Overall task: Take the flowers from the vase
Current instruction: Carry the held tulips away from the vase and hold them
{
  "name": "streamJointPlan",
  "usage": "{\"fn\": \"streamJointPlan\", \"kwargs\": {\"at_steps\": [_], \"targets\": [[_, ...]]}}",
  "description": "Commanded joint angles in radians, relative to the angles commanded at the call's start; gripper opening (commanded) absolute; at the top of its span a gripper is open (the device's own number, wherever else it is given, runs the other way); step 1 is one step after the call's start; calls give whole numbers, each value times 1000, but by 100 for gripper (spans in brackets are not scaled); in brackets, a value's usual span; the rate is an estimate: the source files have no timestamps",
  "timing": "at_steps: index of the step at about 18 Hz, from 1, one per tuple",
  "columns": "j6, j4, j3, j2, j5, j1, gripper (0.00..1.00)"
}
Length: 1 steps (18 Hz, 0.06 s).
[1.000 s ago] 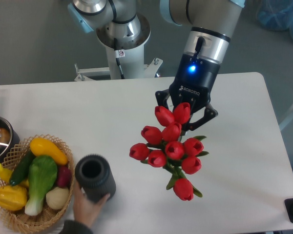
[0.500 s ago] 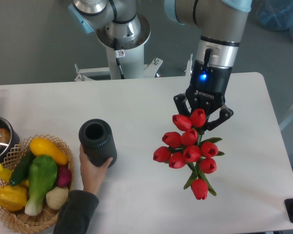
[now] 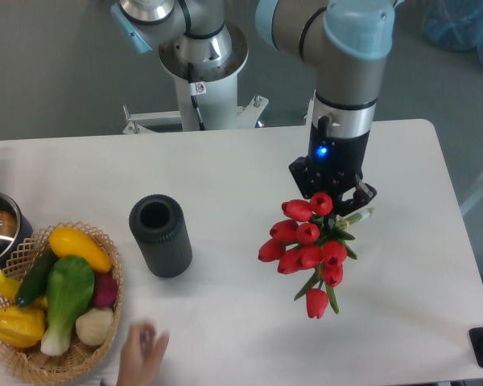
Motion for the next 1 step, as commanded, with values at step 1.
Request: {"fn": "streamJointPlan", "kwargs": {"at_steps": [1], "targets": [[5, -2, -5, 0, 9, -2, 0]]}}
